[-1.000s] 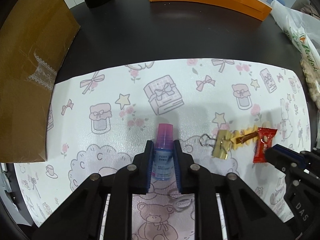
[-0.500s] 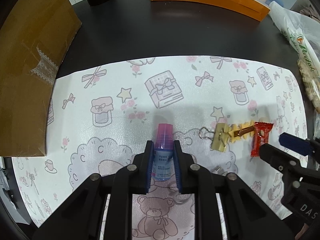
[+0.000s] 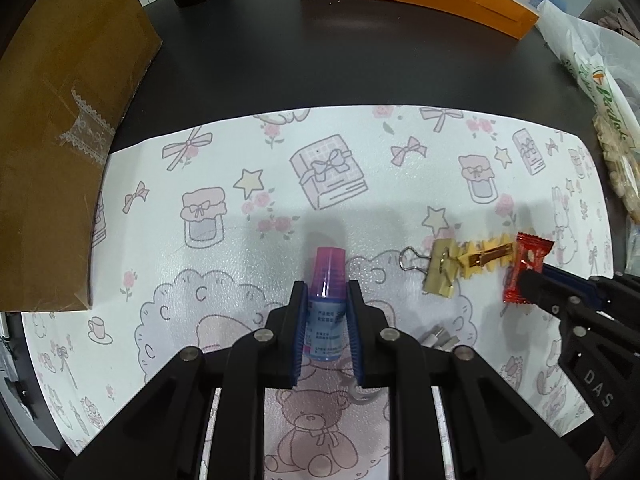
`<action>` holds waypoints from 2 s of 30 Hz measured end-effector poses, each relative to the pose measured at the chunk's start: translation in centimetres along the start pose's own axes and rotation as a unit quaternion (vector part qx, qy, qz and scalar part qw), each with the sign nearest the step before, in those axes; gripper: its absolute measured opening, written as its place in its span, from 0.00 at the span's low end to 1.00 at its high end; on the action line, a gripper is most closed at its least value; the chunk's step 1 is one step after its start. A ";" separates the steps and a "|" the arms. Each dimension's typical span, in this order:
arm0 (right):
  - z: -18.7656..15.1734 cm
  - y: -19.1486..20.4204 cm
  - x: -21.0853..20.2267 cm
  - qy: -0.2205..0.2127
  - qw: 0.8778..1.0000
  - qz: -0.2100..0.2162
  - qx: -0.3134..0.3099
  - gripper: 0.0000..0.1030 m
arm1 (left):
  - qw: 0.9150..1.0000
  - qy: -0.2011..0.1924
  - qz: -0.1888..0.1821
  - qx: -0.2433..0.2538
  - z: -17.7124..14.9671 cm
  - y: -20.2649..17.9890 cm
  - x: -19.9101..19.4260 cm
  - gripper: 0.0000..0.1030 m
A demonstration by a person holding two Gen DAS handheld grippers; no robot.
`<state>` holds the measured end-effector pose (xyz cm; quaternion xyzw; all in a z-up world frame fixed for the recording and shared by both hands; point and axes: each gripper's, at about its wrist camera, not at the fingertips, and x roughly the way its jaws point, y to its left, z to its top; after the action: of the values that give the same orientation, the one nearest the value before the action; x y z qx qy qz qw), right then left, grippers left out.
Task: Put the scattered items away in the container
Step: 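Lift the spray bottle with the left tool while the right tool lifts the red candy, then carry the spray bottle and red candy over the cardboard box with both tools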
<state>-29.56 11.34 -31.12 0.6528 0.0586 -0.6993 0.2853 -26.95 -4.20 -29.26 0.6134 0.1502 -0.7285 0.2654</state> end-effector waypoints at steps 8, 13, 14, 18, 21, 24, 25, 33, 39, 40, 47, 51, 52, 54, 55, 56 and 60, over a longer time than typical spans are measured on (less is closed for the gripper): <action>0.4 0.6 -2.2 -0.023 0.999 0.025 0.008 0.12 | 1.000 -0.009 -0.001 0.001 1.0 -0.4 -1.7 0.18; 0.5 1.4 -3.6 -0.039 0.998 0.045 0.012 0.12 | 1.000 -0.019 -0.011 -0.006 1.0 -0.4 -3.2 0.18; 0.4 1.7 -3.9 -0.042 0.998 0.048 0.012 0.12 | 1.000 -0.021 -0.012 -0.006 0.8 -0.4 -3.6 0.18; -1.7 -0.4 -6.7 -0.052 0.997 0.060 0.018 0.12 | 0.999 -0.030 -0.015 -0.010 -0.2 -0.2 -5.5 0.18; -2.5 -0.4 -7.4 -0.058 0.996 0.067 0.027 0.12 | 0.999 -0.039 -0.018 -0.013 -1.2 -0.3 -7.6 0.18; -3.2 0.1 -8.1 -0.065 0.995 0.069 0.026 0.12 | 0.999 -0.048 -0.022 -0.015 -2.1 -0.1 -9.7 0.18; -3.5 0.2 -8.3 -0.067 0.995 0.068 0.025 0.12 | 0.998 -0.049 -0.024 -0.015 -2.3 -0.1 -10.0 0.18; -5.0 1.0 -10.4 -0.092 0.994 0.048 0.017 0.12 | 0.997 -0.065 -0.032 -0.009 -3.5 0.3 -12.1 0.18; -5.1 2.0 -12.3 -0.109 0.993 0.045 0.019 0.12 | 0.996 -0.076 -0.044 -0.003 -4.0 0.1 -14.0 0.18; -5.1 2.2 -12.5 -0.111 0.993 0.042 0.018 0.12 | 0.996 -0.078 -0.045 -0.003 -3.9 0.0 -14.3 0.18; -4.5 3.8 -14.5 -0.117 0.993 0.030 0.010 0.12 | 0.993 -0.099 -0.057 -0.004 -3.4 0.1 -17.5 0.18; -3.8 5.2 -16.3 -0.129 0.991 0.026 0.000 0.12 | 0.992 -0.113 -0.060 -0.008 -3.0 0.9 -19.3 0.18; -3.5 5.7 -16.9 -0.132 0.991 0.026 -0.003 0.12 | 0.991 -0.116 -0.061 -0.011 -2.8 1.2 -19.7 0.18; -3.1 6.6 -18.0 -0.138 0.990 0.024 -0.009 0.12 | 0.990 -0.122 -0.063 -0.017 -2.5 1.9 -20.5 0.18; -2.9 7.1 -18.4 -0.141 0.990 0.022 -0.012 0.12 | 0.990 -0.125 -0.063 -0.019 -2.4 2.2 -20.9 0.18; -2.7 7.6 -18.9 -0.144 0.989 0.020 -0.015 0.12 | 0.990 -0.128 -0.063 -0.020 -2.3 2.5 -21.3 0.18; -1.8 9.5 -20.6 -0.153 0.988 0.018 -0.027 0.12 | 0.988 -0.139 -0.061 -0.027 -1.8 3.8 -23.0 0.18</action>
<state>-23.76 10.87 -9.09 0.5311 0.0217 -0.7837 0.3213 -20.87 -1.72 -6.87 0.4882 0.1689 -0.8173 0.2553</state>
